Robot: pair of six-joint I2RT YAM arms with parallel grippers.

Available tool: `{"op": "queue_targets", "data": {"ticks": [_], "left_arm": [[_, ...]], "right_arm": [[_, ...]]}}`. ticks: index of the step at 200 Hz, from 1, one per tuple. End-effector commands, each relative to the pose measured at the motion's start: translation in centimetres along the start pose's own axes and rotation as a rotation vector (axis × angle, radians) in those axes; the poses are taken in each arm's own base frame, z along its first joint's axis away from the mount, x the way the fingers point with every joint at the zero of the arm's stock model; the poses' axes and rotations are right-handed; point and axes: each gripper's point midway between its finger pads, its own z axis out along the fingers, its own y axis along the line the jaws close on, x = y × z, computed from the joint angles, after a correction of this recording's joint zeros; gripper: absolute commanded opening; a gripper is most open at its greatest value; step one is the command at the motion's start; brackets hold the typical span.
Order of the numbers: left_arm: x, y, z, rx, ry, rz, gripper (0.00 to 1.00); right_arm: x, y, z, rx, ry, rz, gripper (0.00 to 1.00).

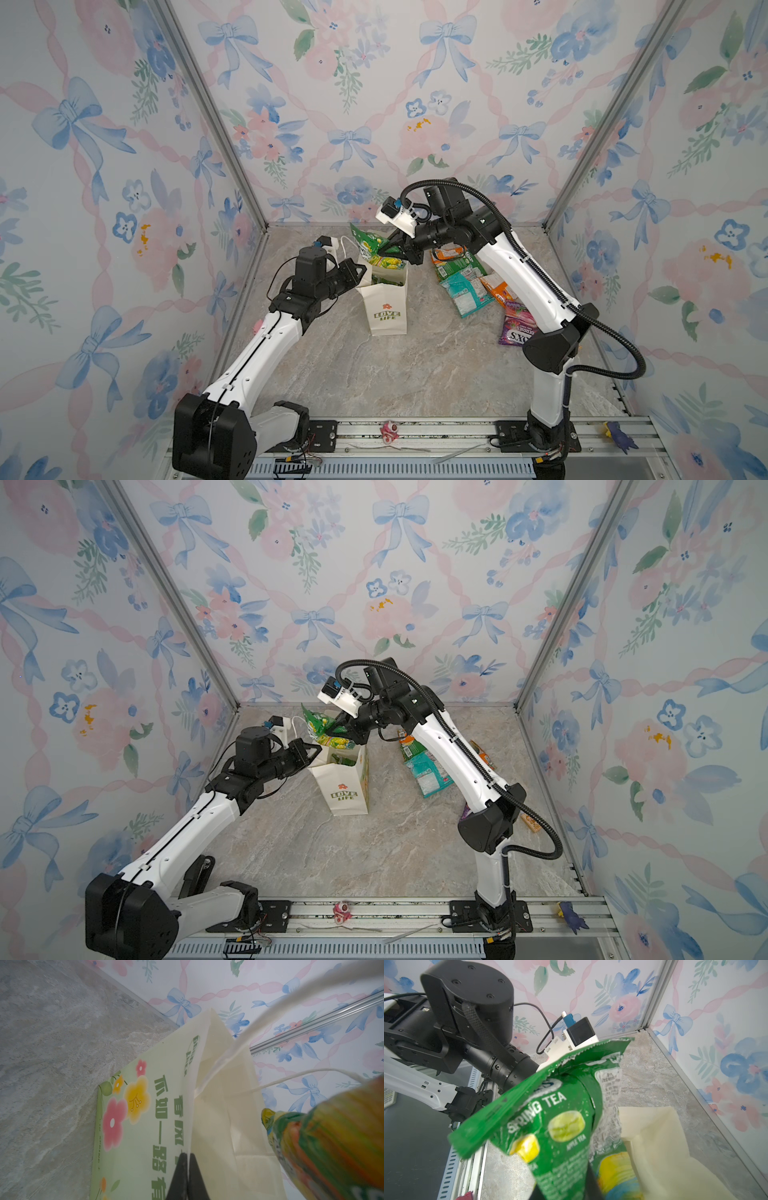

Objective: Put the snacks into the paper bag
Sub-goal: 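Carry the green packet over the bag opening held by the left gripper, then lower the green packet into the bag with the right gripper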

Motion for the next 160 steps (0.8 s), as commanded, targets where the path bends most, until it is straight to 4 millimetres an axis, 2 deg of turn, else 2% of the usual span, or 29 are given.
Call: {"op": "queue_targets", "data": {"ticks": [1, 68, 160], "left_arm": [[-0.4, -0.9, 0.1, 0.015, 0.001, 0.004, 0.00], [-0.6, -1.2, -0.2, 0.025, -0.013, 0.006, 0.00], [-0.9, -1.1, -0.4, 0.008, -0.042, -0.004, 0.00]], "right_arm": [[0.8, -0.5, 0.2, 0.018, 0.032, 0.009, 0.00], [3.3, -1.0, 1.1, 0.082, 0.162, -0.018, 0.00], [3.7, -0.5, 1.0, 0.128, 0.209, -0.047, 0.00]]}}
